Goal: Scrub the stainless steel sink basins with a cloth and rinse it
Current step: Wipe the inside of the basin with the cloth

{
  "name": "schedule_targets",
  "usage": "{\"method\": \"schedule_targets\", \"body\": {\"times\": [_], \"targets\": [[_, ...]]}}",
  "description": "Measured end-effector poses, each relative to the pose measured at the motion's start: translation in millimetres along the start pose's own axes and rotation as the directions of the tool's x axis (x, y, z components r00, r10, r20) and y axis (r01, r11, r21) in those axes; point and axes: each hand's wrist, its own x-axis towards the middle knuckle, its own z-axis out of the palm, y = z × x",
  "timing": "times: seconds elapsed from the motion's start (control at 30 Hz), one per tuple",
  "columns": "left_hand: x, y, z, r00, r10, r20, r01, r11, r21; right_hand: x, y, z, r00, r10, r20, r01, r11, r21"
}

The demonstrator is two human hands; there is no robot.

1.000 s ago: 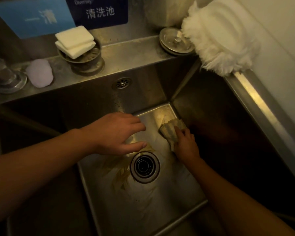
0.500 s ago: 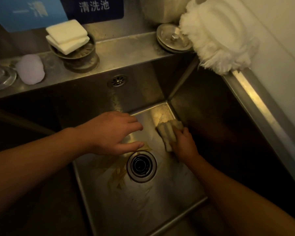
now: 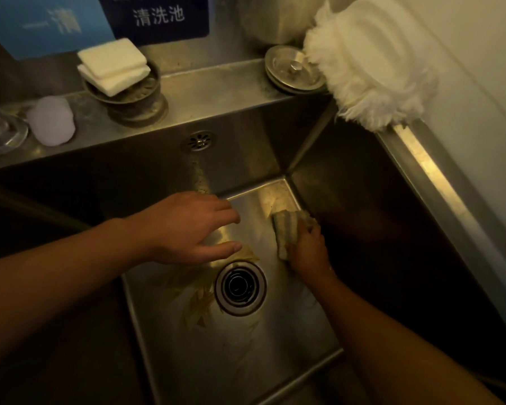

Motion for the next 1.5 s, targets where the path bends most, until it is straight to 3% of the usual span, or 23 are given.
{"method": "schedule_targets", "body": {"times": [0.13, 0.4, 0.63, 0.97, 1.17, 1.3, 1.5], "targets": [[1.1, -3.4, -0.7, 1.000, -0.019, -0.016, 0.019, 1.000, 0.008, 24.3, -14.2, -9.3, 1.000, -0.023, -0.009, 0.023, 1.000, 0.019], [-2.9, 1.8, 2.2, 0.999, -0.033, 0.028, 0.034, 0.999, -0.020, -26.0, 44.2, 5.4, 0.989, -0.103, 0.103, 0.101, 0.995, 0.026], [0.1, 0.8, 4.0, 1.000, -0.009, 0.016, 0.009, 1.000, -0.007, 5.5, 30.3, 4.4, 0.986, -0.165, 0.011, 0.164, 0.985, 0.058], [-0.6, 6.1, 3.7, 1.000, -0.003, 0.017, 0.004, 1.000, -0.011, -34.5, 47.9, 5.9, 0.986, -0.140, 0.094, 0.139, 0.990, 0.020], [2.7, 2.3, 3.0, 0.999, 0.012, -0.037, -0.012, 1.000, 0.000, -0.7, 23.3, 1.1, 0.986, -0.169, 0.000, 0.169, 0.986, -0.007], [1.6, 4.0, 0.3, 1.000, -0.002, -0.029, 0.002, 1.000, -0.007, -27.2, 36.3, 9.7, 0.990, -0.141, -0.015, 0.142, 0.989, 0.049], [0.8, 3.1, -4.2, 0.999, -0.014, -0.052, 0.015, 1.000, 0.008, -39.9, 49.8, 6.7, 0.990, -0.127, 0.066, 0.127, 0.992, 0.000]]}}
